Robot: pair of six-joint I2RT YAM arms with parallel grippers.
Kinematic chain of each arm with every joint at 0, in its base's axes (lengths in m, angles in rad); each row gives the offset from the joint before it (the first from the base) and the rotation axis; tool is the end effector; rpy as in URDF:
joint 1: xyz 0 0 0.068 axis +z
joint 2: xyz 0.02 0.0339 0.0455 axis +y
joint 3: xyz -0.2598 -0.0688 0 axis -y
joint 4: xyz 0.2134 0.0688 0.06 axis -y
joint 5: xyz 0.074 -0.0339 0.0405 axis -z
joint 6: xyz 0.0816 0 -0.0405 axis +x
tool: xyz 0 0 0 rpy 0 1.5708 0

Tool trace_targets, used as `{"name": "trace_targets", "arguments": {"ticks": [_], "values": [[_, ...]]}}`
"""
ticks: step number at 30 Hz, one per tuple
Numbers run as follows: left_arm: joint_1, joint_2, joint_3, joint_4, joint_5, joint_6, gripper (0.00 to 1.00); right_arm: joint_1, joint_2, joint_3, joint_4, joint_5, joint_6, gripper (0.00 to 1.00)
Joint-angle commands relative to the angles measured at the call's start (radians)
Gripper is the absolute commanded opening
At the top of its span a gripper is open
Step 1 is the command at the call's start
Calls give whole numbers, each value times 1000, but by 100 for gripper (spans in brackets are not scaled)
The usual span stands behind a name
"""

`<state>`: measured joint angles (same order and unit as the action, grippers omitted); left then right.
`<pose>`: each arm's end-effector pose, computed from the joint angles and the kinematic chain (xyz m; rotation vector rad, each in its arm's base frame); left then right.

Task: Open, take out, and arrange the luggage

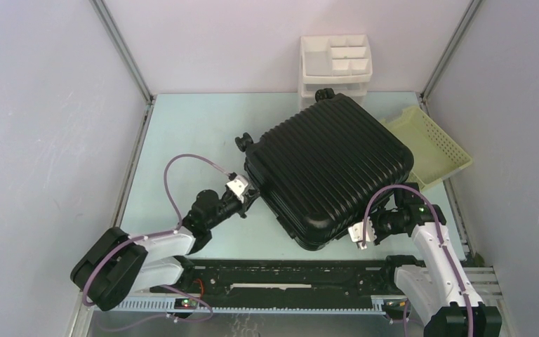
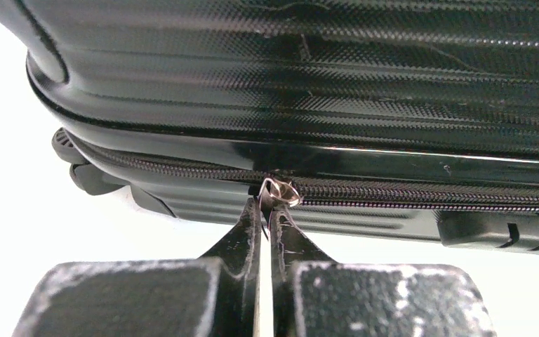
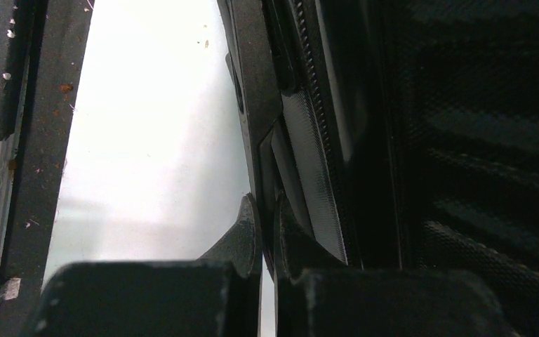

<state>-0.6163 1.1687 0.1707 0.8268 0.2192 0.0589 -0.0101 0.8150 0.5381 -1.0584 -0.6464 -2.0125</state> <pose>0.1822 -0.1508 0.1796 0.7402 1.6141 -0.5966 0.0964 0.0482 0.1666 -2.1304 1.2482 0.1912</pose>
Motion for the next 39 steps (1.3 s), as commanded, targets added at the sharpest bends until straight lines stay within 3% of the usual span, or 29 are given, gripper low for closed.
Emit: {"name": "trace_targets", "arguments": {"ticks": [1,13,22,39], "values": [[79,-61,-6,69,-132,-52,0,-25,12,10,-104,43,66,0],[191,25,194,-120,-215,-191,0,-27,15,10,-99,44,71,0],[211,97,300,-190,-445,-284,0,-27,17,2,-95,48,71,0],[324,357,566,-239,-204,-313,0,-27,13,-2,-112,20,57,0]]}}
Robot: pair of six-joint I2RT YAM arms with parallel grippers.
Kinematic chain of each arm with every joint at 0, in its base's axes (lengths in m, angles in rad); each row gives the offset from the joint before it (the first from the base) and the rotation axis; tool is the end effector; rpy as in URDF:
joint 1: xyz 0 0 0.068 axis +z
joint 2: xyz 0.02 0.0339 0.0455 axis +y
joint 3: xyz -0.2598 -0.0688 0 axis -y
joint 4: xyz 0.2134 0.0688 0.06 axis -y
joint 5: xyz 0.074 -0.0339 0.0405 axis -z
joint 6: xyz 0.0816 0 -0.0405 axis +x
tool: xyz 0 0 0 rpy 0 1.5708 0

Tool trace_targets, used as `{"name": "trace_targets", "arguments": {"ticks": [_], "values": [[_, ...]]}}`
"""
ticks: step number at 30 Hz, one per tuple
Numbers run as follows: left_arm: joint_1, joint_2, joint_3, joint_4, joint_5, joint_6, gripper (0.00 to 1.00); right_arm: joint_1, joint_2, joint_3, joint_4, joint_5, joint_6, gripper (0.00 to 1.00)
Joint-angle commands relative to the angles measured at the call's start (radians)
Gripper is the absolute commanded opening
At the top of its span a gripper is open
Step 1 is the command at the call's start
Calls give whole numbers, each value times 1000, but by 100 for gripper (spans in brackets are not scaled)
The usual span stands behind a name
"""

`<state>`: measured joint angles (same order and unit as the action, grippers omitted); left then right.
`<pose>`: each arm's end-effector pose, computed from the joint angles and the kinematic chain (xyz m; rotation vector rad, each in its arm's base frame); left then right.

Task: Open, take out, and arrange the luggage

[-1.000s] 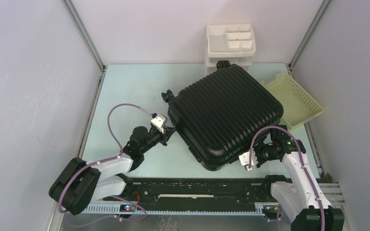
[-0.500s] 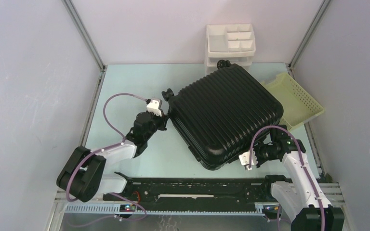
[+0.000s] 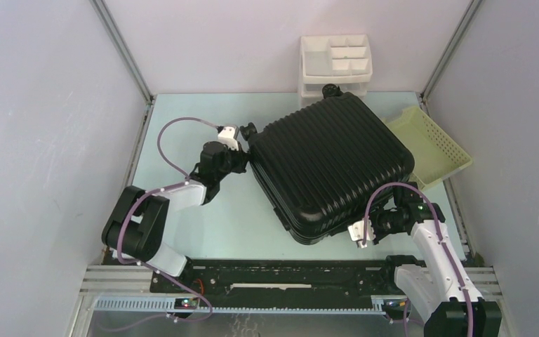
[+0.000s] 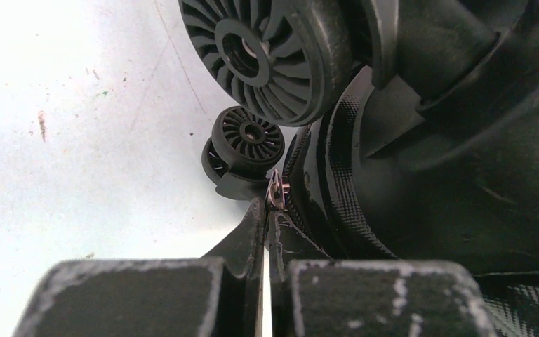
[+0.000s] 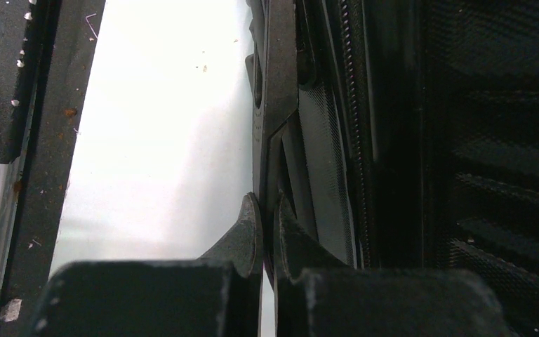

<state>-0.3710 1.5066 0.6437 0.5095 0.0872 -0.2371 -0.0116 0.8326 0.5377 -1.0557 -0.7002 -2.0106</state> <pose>0.3081 -0.1275 0.1959 0.1899 1.9447 -0.4888 0.0972 0.0515 0.1679 -2.0935 1.2293 0.2430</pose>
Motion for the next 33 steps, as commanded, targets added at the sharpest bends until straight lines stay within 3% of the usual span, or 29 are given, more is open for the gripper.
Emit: {"name": "trace_targets", "arguments": {"ticks": [1,4,5,7,10,13,16,20,27,31,33], "values": [[84,16,91,77,-79,-24,4,-25,-6,-2,-116,70,55,0],[90,-31,61,68,-156,-48,31,-26,-15,-2,-119,54,63,0],[90,-58,42,65,-179,-52,38,-26,-23,-1,-123,45,64,4],[90,-131,-3,51,-214,-54,49,-26,-39,1,-146,21,58,15],[90,-272,-77,9,-236,-57,58,-26,-57,22,-233,-29,28,41],[90,-457,-159,-59,-227,-73,68,-24,-76,44,-319,-77,1,58],[92,-631,-202,-171,-203,-132,80,-25,-92,75,-391,-112,0,65],[93,-845,-240,-311,-163,-255,98,-25,-115,125,-461,-134,50,67],[94,-1061,-381,-239,135,-513,99,-27,-143,191,-513,-192,202,66],[93,-1076,-475,-108,305,-681,94,-38,-161,236,-508,-230,312,65],[80,-1089,-494,-106,341,-718,89,-57,-160,274,-456,-227,450,65]]}}
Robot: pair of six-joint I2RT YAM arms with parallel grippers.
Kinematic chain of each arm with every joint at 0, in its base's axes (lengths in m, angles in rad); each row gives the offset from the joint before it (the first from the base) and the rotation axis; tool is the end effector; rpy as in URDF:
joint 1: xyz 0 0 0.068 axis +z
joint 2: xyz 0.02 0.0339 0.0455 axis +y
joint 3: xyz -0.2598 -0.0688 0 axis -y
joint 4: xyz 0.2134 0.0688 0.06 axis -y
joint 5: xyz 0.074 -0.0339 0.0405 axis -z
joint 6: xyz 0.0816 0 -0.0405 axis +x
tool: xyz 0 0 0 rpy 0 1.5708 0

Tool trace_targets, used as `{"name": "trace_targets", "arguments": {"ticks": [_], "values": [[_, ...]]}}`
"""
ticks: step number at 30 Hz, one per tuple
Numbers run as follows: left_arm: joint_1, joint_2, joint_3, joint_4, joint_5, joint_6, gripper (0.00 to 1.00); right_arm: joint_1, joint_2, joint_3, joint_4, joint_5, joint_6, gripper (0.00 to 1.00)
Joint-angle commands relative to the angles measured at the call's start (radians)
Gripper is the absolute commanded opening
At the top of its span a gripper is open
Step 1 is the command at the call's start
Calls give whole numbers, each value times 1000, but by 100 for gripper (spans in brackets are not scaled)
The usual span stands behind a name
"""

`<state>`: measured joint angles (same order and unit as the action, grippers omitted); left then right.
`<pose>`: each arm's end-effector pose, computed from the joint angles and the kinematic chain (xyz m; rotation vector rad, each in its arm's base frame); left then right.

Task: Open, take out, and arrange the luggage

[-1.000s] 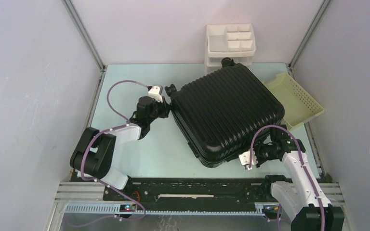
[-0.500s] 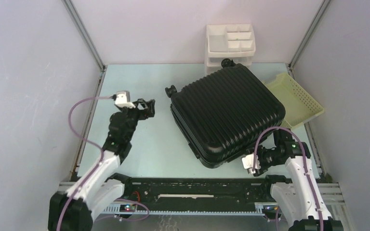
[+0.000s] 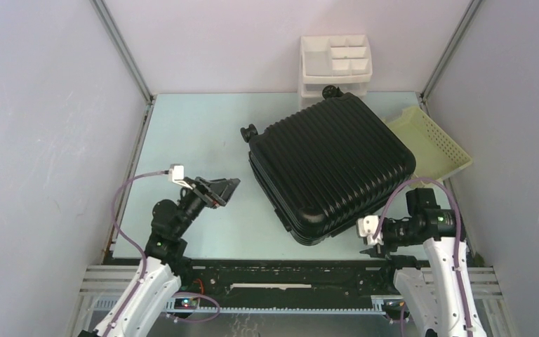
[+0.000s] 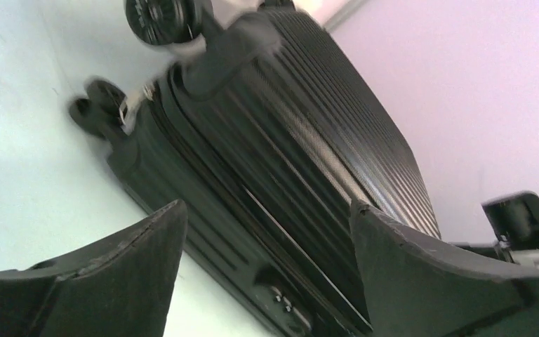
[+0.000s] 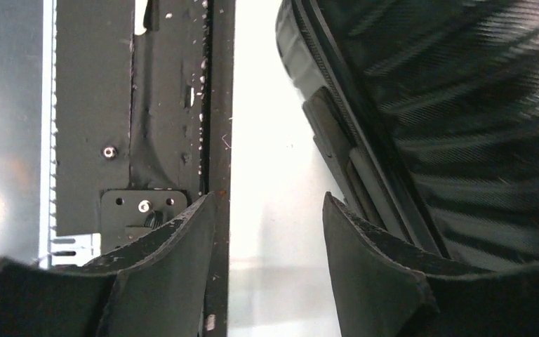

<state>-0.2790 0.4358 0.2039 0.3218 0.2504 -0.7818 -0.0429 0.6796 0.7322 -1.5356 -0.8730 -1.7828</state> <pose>0.1467 -0.0631 0.2463 -0.1798 1.5630 -1.0320 0.0416 0.0608 0.2220 -1.8160 1.4696 0.5851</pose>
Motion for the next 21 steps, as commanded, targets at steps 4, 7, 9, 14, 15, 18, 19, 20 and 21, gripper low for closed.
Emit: {"name": "trace_targets", "arguments": {"ticks": [4,7,9,14,15,18,19,20,21], "values": [[-76,-76,-77,62,159,-185,85,-116,12,156,90,-39,406,65],[-122,-111,-72,45,124,-176,85,-214,38,187,94,-67,442,65],[-135,-121,-66,40,113,-172,85,-272,65,198,103,-79,469,65],[-145,-144,-37,29,109,-145,85,-513,127,209,192,-178,605,65],[-147,-148,-28,16,111,-136,85,-562,141,210,220,-194,647,65],[-158,-149,-3,-18,119,-106,85,-681,199,210,308,-213,769,62],[-165,-147,3,-28,120,-97,85,-721,223,210,327,-223,794,60],[-172,-146,8,-34,120,-88,85,-776,247,210,343,-235,815,55],[-180,-143,12,-41,119,-77,85,-811,274,210,354,-249,833,50]]}}
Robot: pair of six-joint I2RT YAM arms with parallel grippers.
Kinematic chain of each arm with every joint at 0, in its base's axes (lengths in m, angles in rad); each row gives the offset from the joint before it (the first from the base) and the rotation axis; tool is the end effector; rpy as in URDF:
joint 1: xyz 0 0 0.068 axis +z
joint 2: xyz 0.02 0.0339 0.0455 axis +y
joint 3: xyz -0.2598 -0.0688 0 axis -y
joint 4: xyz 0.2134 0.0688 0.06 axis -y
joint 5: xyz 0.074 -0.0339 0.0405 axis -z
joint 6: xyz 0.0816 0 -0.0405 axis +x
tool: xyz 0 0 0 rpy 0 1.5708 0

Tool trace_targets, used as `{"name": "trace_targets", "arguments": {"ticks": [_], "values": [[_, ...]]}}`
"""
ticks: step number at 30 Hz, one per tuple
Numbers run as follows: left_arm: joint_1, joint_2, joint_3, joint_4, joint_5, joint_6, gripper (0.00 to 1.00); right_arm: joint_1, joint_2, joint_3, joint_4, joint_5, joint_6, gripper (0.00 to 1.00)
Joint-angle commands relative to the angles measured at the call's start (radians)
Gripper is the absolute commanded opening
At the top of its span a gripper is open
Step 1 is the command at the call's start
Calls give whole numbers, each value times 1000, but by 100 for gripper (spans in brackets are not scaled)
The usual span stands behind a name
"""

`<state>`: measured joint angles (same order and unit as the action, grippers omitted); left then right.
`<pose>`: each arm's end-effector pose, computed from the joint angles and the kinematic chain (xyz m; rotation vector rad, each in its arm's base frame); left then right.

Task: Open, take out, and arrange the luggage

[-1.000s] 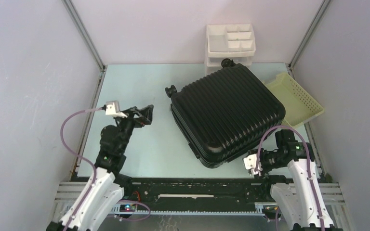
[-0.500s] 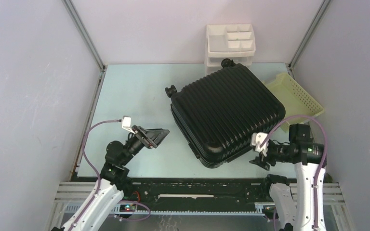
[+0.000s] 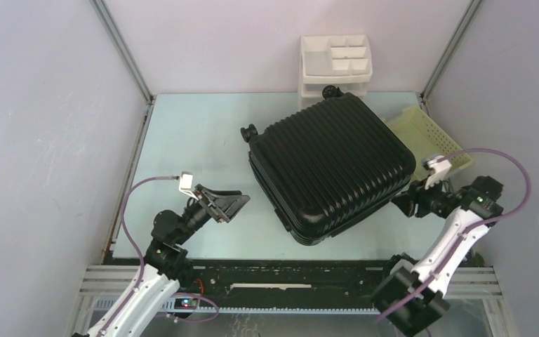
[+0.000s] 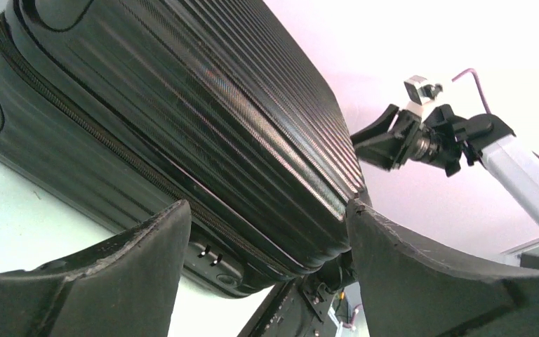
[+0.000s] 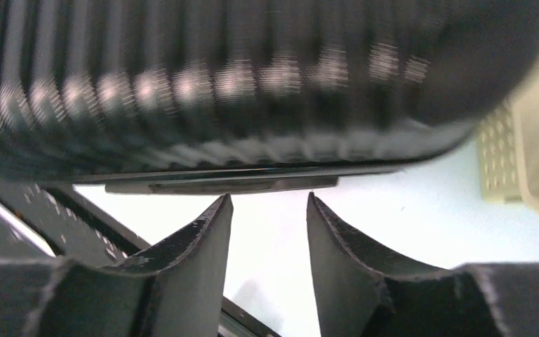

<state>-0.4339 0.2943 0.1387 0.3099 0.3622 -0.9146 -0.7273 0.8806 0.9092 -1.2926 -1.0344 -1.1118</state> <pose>0.1149 -0.0851 0.2382 -0.0468 1.5746 -1.3432 0.1222 -0.0148 0.2696 -0.5842 2.0316 0.4672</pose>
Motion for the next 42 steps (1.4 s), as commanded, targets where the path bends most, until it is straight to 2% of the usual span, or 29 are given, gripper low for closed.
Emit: {"name": "trace_targets", "arguments": {"ticks": [1,4,9,10,13,14,17,20,23,26,29,32,36,42], "values": [[-34,1,79,-32,3,66,85,-151,100,33,115,-91,174,46],[-60,12,79,-31,-18,96,86,-187,183,27,116,-92,200,39],[-84,44,65,16,-31,128,86,-195,320,10,151,-86,247,35],[-86,51,59,32,-26,130,87,-196,348,13,160,-100,256,36],[-89,70,54,64,-5,140,88,-195,416,30,128,-180,217,56],[-90,75,55,70,0,144,89,-195,446,36,97,-211,194,59],[-91,80,52,75,7,161,89,-189,539,60,39,-280,149,60],[-91,76,45,80,7,173,90,-192,597,66,40,-286,148,58],[-91,76,37,95,2,186,89,-190,639,62,98,-248,209,36],[-91,81,33,98,-7,191,87,-197,639,43,201,-180,312,25],[-91,82,34,98,-10,188,86,-195,616,1,322,-108,406,23],[-91,80,35,97,-17,185,86,-163,646,0,367,-75,464,23],[-93,87,40,95,-16,183,86,-103,738,43,336,-114,465,21],[-116,83,42,77,-34,178,86,-46,773,88,282,-200,444,20]]}}
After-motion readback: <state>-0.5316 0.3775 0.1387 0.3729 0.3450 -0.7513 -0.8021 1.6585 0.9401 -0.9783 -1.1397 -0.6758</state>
